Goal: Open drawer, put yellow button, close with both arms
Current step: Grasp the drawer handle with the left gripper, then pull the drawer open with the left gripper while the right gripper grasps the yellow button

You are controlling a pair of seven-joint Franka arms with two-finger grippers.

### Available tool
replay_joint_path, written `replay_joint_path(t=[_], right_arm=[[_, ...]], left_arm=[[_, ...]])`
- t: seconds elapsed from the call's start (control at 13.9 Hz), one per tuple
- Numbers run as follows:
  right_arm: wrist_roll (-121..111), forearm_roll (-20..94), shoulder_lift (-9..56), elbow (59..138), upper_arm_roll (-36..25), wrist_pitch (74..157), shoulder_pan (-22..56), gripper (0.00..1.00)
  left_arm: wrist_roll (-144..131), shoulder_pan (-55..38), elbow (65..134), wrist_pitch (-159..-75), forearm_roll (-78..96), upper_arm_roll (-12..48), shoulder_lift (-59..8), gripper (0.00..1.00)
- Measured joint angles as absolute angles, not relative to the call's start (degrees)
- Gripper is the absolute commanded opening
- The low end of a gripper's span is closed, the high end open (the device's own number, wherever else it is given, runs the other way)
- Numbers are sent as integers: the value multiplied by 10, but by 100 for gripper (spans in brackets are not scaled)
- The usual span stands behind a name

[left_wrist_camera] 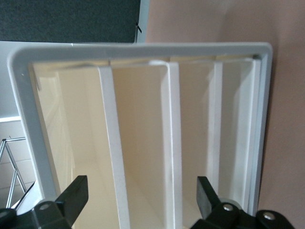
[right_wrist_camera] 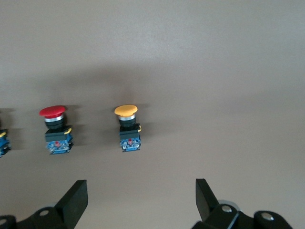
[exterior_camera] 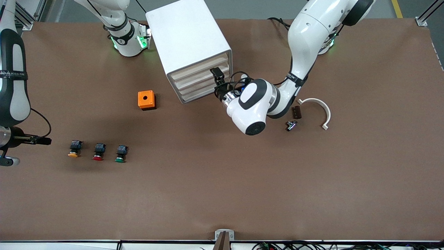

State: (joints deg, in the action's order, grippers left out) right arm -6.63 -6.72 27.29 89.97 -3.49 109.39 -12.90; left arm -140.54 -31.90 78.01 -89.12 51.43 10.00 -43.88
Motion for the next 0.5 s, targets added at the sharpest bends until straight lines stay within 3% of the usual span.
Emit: replay_joint_path(t=[0.5], right_arm=[[-138,-56,269,1022,-34,1253,-137,100]], left_arm=[[-1450,-344,778,-897,557,100,-439,100]])
